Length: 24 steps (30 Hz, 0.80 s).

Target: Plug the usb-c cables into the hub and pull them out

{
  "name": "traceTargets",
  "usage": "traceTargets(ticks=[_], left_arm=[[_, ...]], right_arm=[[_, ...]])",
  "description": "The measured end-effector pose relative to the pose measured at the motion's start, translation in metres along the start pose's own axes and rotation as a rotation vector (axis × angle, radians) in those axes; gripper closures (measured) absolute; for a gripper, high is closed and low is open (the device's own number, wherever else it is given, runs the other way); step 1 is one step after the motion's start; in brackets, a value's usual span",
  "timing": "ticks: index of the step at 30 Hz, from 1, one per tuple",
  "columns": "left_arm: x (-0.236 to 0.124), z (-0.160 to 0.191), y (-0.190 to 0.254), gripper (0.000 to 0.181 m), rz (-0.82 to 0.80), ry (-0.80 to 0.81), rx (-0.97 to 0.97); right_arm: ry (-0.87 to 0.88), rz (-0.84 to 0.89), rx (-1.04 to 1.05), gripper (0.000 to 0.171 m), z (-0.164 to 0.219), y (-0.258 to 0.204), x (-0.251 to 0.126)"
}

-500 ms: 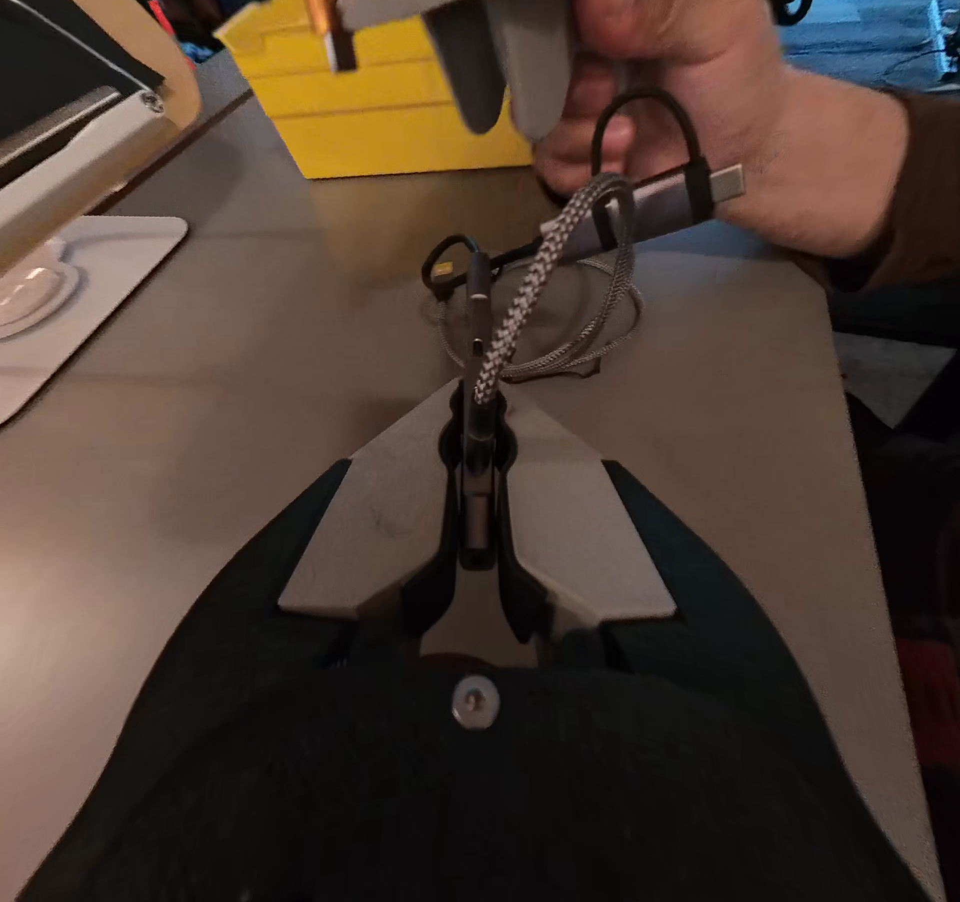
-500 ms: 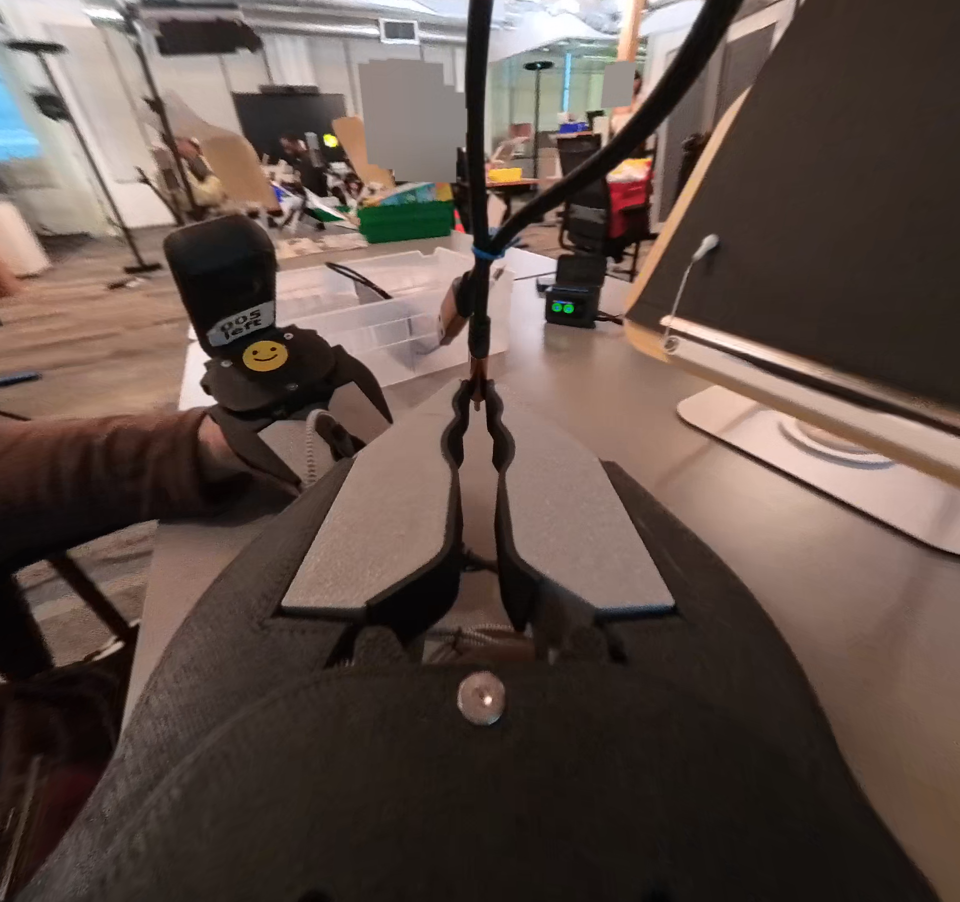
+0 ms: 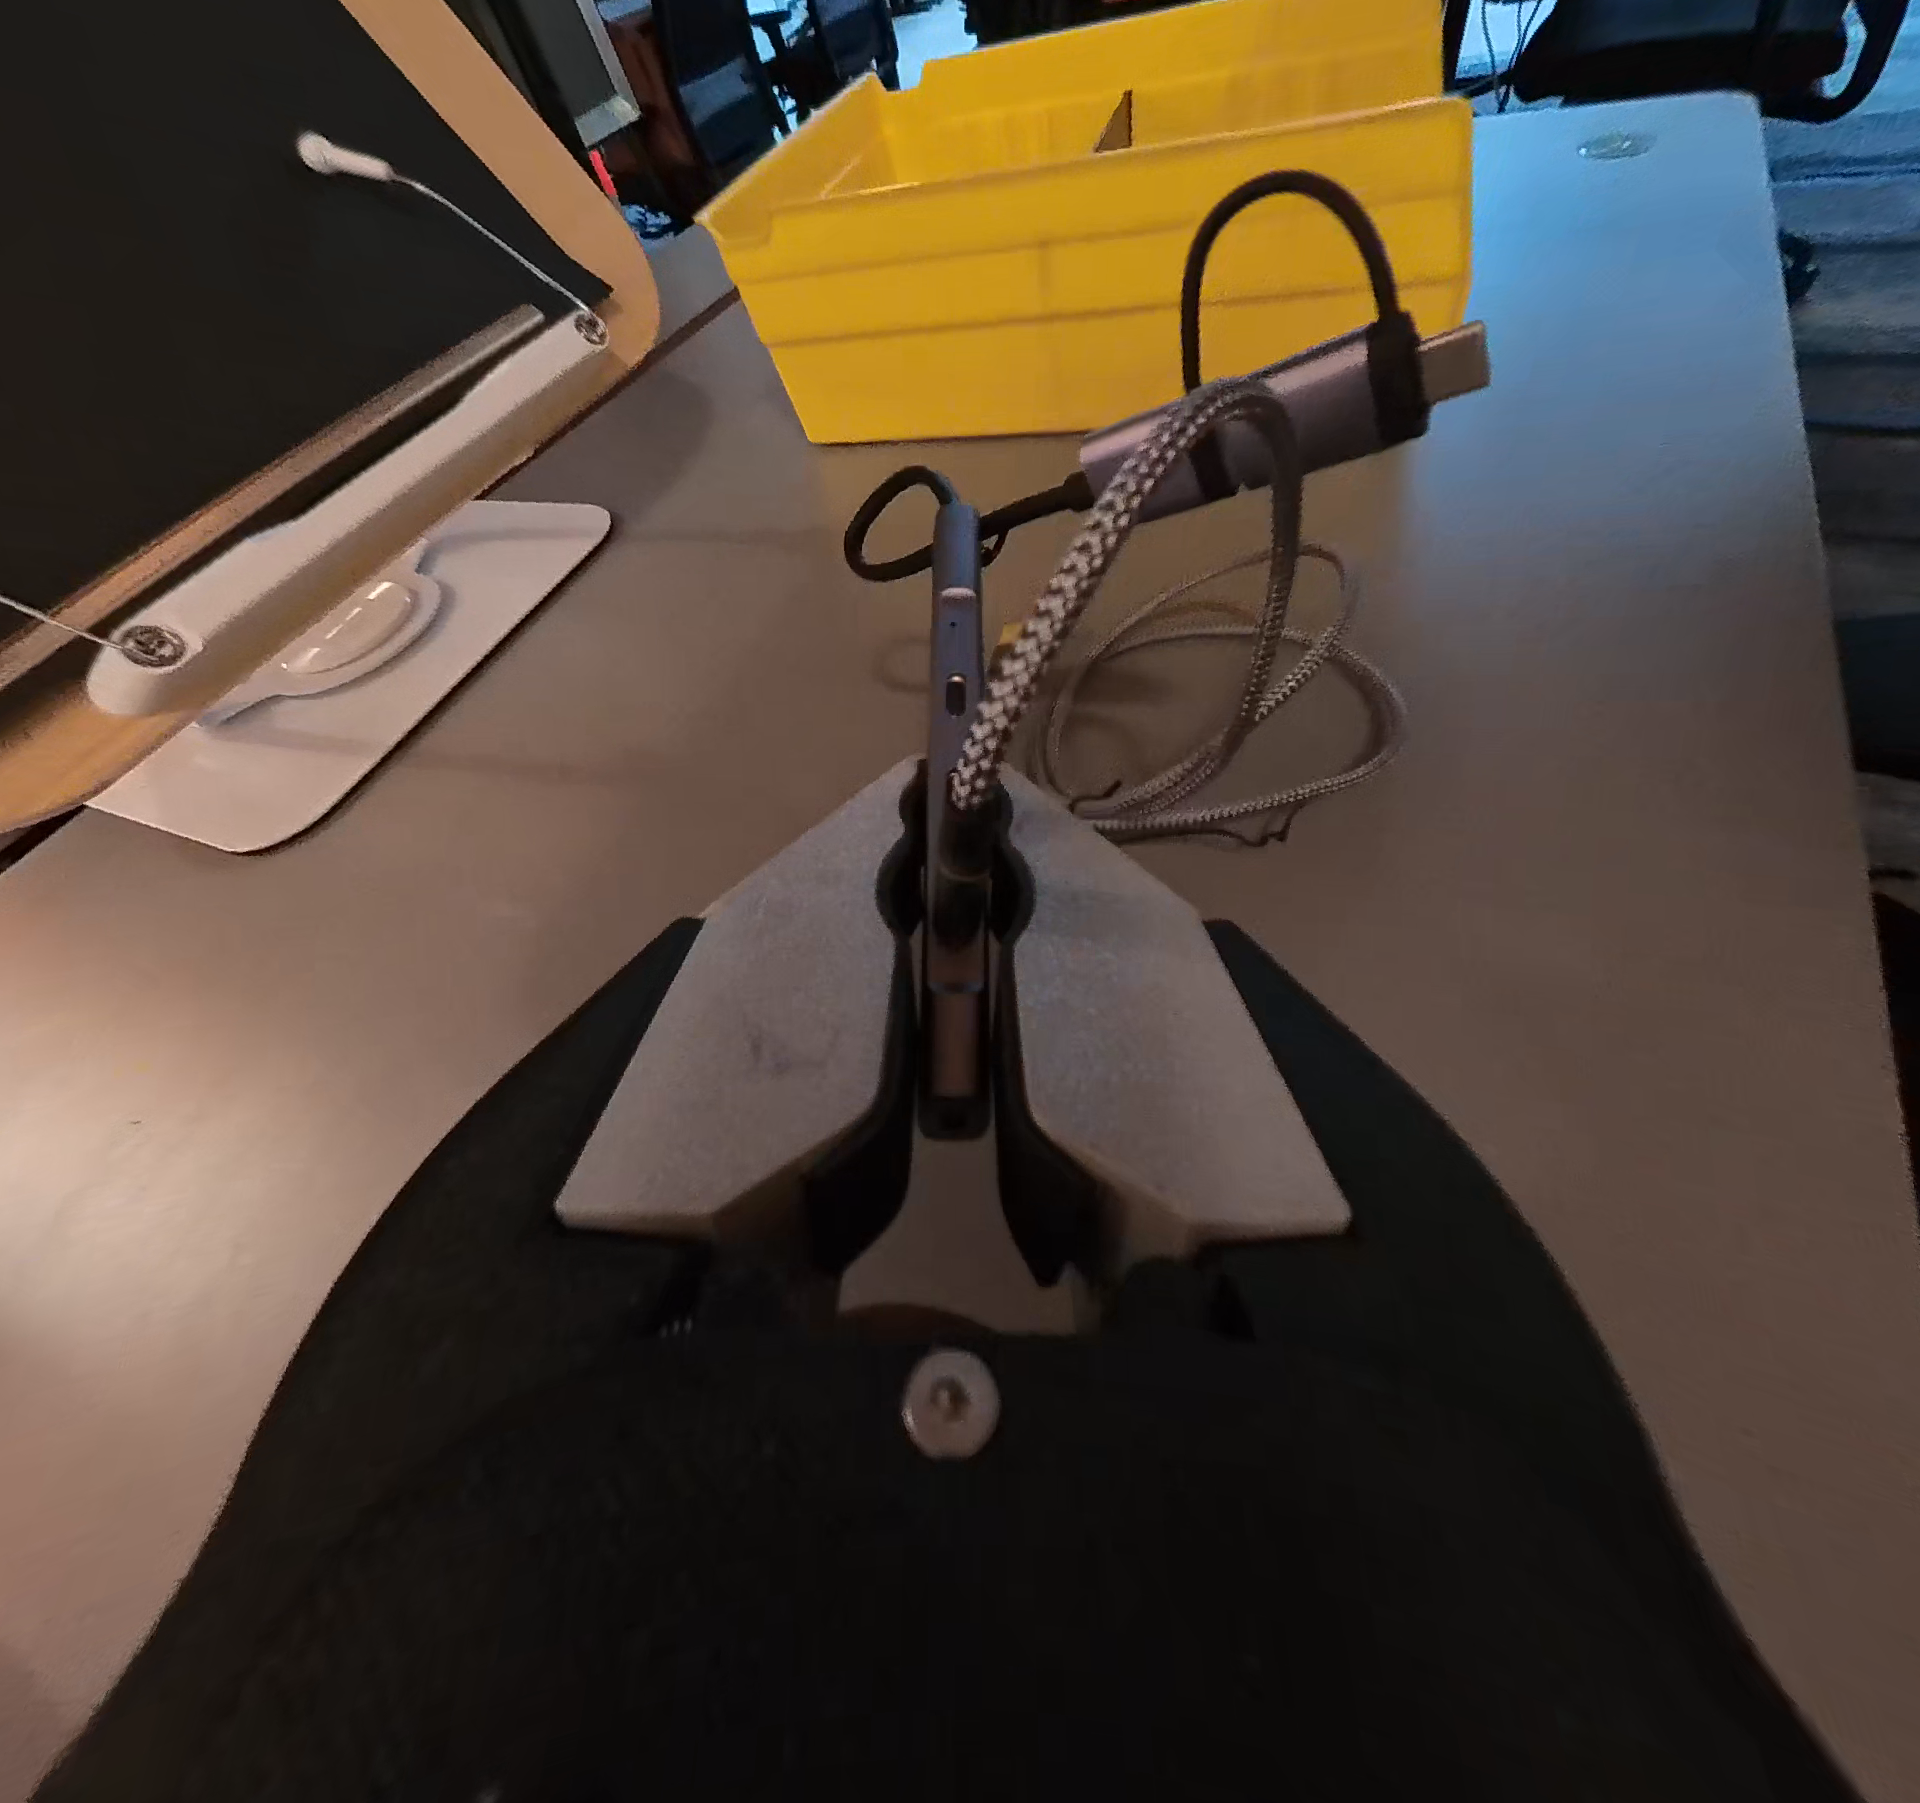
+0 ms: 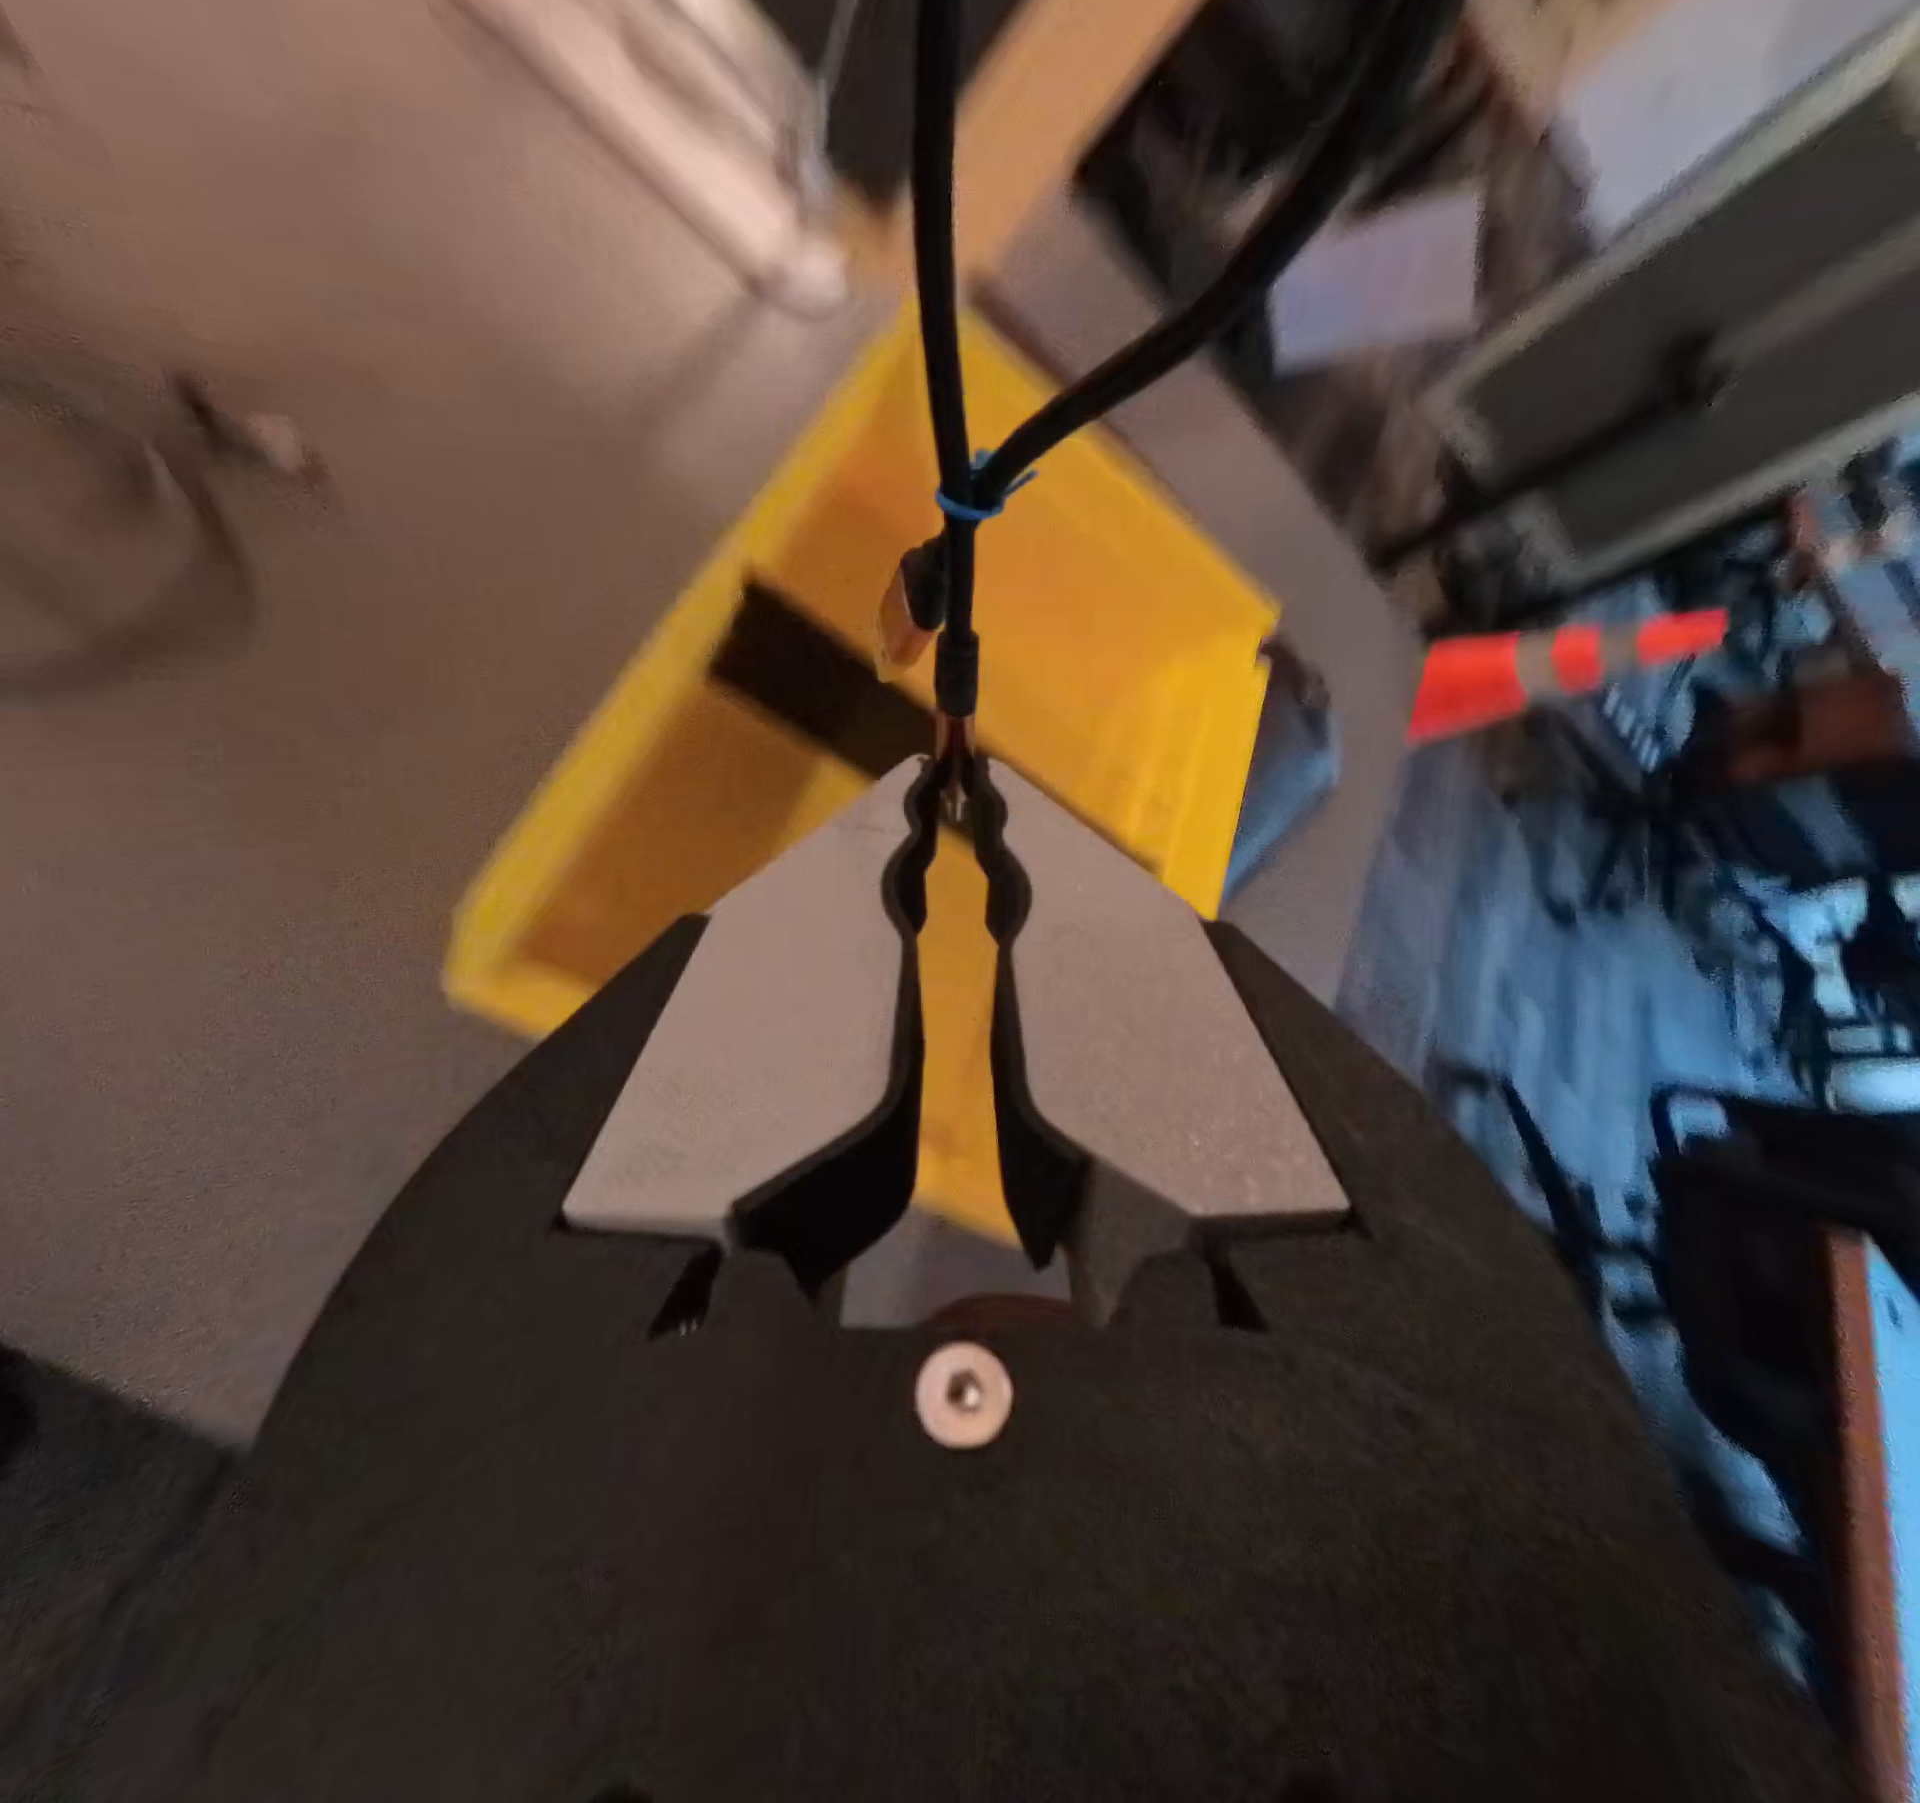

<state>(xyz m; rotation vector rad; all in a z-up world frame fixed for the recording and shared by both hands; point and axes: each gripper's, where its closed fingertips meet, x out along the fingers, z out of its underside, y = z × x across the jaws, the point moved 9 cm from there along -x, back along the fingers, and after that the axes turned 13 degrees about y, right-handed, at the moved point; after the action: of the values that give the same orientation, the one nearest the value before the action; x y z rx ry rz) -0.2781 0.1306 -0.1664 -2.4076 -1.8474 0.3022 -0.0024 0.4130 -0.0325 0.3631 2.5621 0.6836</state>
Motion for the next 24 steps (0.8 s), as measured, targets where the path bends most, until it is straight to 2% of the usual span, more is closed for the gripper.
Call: traceTargets(ticks=[3, 5, 7, 10, 12, 13, 16, 18, 20, 24], left_arm=[[0.000, -0.001, 0.002, 0.175, 0.017, 0.004, 0.001], [0.000, -0.001, 0.003, 0.175, 0.030, 0.002, -0.006], [0.000, 0.001, 0.003, 0.175, 0.058, 0.004, -0.045], [-0.001, 0.003, 0.000, 0.175, 0.107, 0.019, -0.136], [-0.001, 0.003, -0.002, 0.175, 0.137, 0.034, -0.190], [-0.001, 0.003, -0.002, 0.175, 0.159, 0.042, -0.214], [-0.001, 0.000, 0.001, 0.176, 0.245, 0.066, -0.273], [-0.001, -0.001, 0.005, 0.176, 0.312, 0.069, -0.308], [-0.001, -0.001, 0.010, 0.176, 0.381, 0.071, -0.333], [-0.002, -0.001, 0.017, 0.176, 0.450, 0.062, -0.351]], right_arm=[[-0.315, -0.061, -0.017, 0.166, 0.049, 0.002, 0.016], [-0.448, -0.052, -0.054, 0.165, 0.072, -0.001, 0.029], [-0.556, -0.010, -0.087, 0.148, 0.084, -0.001, 0.038], [-0.595, 0.041, -0.049, 0.140, 0.076, -0.001, 0.042], [-0.502, 0.079, -0.024, 0.140, 0.052, -0.005, 0.039], [-0.401, 0.051, 0.008, 0.142, 0.033, -0.014, 0.037], [0.026, -0.284, 0.130, 0.147, -0.036, -0.069, 0.035], [0.235, -0.531, 0.140, 0.148, -0.072, -0.112, 0.037], [0.293, -0.700, 0.106, 0.147, -0.092, -0.149, 0.050], [0.258, -0.919, 0.084, 0.147, -0.102, -0.202, 0.087]])
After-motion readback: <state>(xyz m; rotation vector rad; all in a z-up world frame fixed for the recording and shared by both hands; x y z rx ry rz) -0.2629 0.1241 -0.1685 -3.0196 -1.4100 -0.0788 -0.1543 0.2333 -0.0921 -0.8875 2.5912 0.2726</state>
